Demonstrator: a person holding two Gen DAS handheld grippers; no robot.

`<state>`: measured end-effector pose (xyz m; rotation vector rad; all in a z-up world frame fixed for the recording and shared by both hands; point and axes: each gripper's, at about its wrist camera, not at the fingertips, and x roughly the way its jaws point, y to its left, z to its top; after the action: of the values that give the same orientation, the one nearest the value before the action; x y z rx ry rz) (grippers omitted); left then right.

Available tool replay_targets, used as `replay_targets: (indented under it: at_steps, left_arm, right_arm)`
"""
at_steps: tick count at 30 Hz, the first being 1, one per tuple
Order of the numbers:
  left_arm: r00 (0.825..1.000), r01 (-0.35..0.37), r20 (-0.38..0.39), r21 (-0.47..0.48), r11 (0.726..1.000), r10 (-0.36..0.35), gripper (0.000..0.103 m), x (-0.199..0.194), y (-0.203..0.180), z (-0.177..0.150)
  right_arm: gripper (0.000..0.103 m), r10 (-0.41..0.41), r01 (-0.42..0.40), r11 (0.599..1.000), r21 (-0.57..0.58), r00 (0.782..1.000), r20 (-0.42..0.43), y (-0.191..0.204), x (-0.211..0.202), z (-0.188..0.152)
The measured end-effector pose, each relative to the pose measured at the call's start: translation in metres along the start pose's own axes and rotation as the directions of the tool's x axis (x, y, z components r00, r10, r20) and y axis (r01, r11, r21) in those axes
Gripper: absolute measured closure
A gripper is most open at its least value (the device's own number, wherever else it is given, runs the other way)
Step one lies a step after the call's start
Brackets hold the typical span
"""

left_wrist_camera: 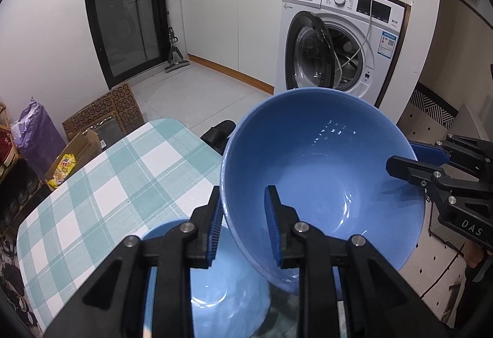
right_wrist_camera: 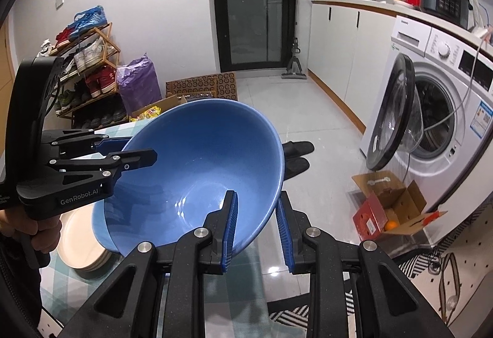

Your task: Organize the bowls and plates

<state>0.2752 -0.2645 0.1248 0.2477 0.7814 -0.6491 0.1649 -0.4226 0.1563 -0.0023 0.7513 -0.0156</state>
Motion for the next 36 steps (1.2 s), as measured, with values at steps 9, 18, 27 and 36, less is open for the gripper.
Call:
replay_targets:
  at_steps: [9,18,27,36]
  left_arm:
    - [0.999,-0.04,0.026,-0.046,0.998,0.042,0.078,-0.027,0.026,-0.011]
    - [0.996,-0.082,0.039,-0.092,0.992,0.086,0.078,-0.049,0.051,-0.024]
    - [0.99,-0.126,0.038,-0.136,0.983,0.132,0.078,-0.065,0.076,-0.042]
    - [0.987,-0.154,0.02,-0.165,0.974,0.16,0.078,-0.07,0.092,-0.062]
  right_arm:
    - [0.077,0.031,-0.03,0.998,-0.056,0.999,0.02,0.036,-0.005,0.013]
    - [0.077,0.077,-0.074,0.992,-0.098,0.997,0.026,0.071,-0.002,0.023]
    - [0.077,0.123,-0.12,0.983,-0.136,0.992,0.014,0.103,0.007,0.026]
    - [0.077,0.156,-0.156,0.975,-0.156,0.988,-0.011,0.127,0.021,0.023]
